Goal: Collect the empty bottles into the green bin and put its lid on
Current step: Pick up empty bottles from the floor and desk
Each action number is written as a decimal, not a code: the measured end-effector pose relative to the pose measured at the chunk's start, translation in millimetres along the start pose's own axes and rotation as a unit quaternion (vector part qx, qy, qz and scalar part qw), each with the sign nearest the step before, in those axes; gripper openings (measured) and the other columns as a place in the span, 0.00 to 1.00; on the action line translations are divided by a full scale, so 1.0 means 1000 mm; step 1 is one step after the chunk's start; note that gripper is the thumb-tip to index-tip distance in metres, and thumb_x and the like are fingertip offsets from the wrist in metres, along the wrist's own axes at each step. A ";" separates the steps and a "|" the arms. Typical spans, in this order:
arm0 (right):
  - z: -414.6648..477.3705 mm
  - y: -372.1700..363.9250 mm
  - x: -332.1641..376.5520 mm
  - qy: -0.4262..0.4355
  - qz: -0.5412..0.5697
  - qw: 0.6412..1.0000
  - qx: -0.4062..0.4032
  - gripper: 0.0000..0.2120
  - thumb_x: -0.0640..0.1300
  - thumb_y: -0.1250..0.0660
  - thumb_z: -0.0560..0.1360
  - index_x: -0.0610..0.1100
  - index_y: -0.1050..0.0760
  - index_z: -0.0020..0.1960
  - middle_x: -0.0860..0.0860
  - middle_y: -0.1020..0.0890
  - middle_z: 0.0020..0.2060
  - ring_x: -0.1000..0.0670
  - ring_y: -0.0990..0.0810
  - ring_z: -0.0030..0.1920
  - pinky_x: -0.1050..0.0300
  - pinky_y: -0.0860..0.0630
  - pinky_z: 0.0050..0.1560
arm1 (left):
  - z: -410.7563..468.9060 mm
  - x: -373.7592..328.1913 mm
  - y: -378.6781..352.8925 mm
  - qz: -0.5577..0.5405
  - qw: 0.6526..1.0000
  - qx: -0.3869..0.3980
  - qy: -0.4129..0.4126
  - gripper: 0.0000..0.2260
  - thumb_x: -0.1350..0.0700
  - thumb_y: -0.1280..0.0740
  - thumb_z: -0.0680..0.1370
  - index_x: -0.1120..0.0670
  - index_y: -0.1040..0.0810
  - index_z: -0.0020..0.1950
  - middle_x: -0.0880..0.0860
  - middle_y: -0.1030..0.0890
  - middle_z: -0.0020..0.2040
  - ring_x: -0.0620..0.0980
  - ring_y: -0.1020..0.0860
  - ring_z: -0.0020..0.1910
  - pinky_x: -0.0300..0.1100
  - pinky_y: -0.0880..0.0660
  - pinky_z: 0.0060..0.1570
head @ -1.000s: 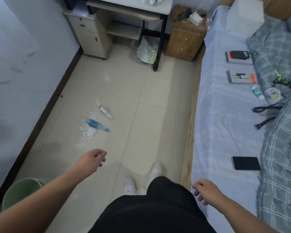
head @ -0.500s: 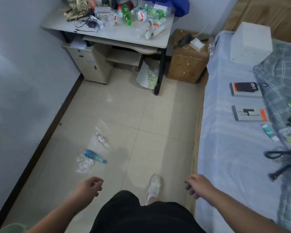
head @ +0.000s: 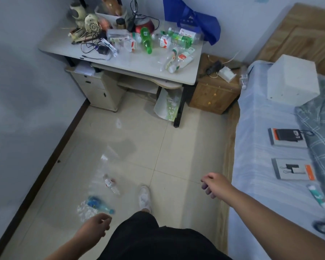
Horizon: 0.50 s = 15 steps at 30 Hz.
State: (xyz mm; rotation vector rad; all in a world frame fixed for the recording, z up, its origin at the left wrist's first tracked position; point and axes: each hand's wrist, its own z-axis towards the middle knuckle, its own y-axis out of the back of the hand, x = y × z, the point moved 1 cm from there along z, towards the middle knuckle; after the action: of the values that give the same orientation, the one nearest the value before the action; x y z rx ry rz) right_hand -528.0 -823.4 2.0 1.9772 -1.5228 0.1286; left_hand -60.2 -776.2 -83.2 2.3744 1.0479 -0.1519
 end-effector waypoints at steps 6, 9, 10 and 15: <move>0.011 0.008 0.004 -0.062 -0.020 0.998 -0.001 0.09 0.44 0.37 0.80 0.42 0.20 0.49 0.45 0.17 0.36 0.49 0.23 0.29 0.58 0.29 0.29 | 0.034 -0.154 0.086 0.021 0.996 0.001 -0.088 0.04 0.53 0.34 0.81 0.50 0.19 0.50 0.54 0.15 0.43 0.52 0.19 0.36 0.39 0.26 0.32; 0.016 0.015 0.005 -0.086 -0.006 0.996 -0.009 0.09 0.45 0.37 0.80 0.43 0.20 0.49 0.44 0.15 0.38 0.49 0.21 0.31 0.57 0.26 0.31 | 0.046 -0.232 0.120 0.022 0.991 -0.010 -0.131 0.06 0.55 0.34 0.82 0.53 0.19 0.54 0.56 0.15 0.46 0.52 0.20 0.37 0.38 0.28 0.32; 0.019 0.019 0.005 -0.095 0.000 0.995 -0.011 0.09 0.45 0.37 0.80 0.43 0.20 0.49 0.43 0.15 0.39 0.49 0.21 0.31 0.57 0.25 0.31 | 0.051 -0.258 0.128 0.019 0.989 -0.012 -0.144 0.06 0.54 0.35 0.82 0.54 0.19 0.54 0.56 0.15 0.47 0.52 0.20 0.38 0.38 0.28 0.33; 0.054 0.044 0.016 -0.120 0.006 0.993 -0.002 0.11 0.45 0.37 0.81 0.38 0.21 0.48 0.44 0.17 0.36 0.47 0.22 0.29 0.57 0.28 0.31 | 0.074 -0.362 0.149 -0.033 0.984 -0.028 -0.173 0.08 0.54 0.36 0.83 0.55 0.20 0.55 0.57 0.16 0.49 0.53 0.20 0.40 0.41 0.28 0.37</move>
State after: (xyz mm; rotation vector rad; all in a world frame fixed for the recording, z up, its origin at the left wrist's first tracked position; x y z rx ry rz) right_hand -577.8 -871.3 -15.1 2.0387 -1.6832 -0.1098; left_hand -196.6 -1133.4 28.8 2.1607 0.9484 -0.5326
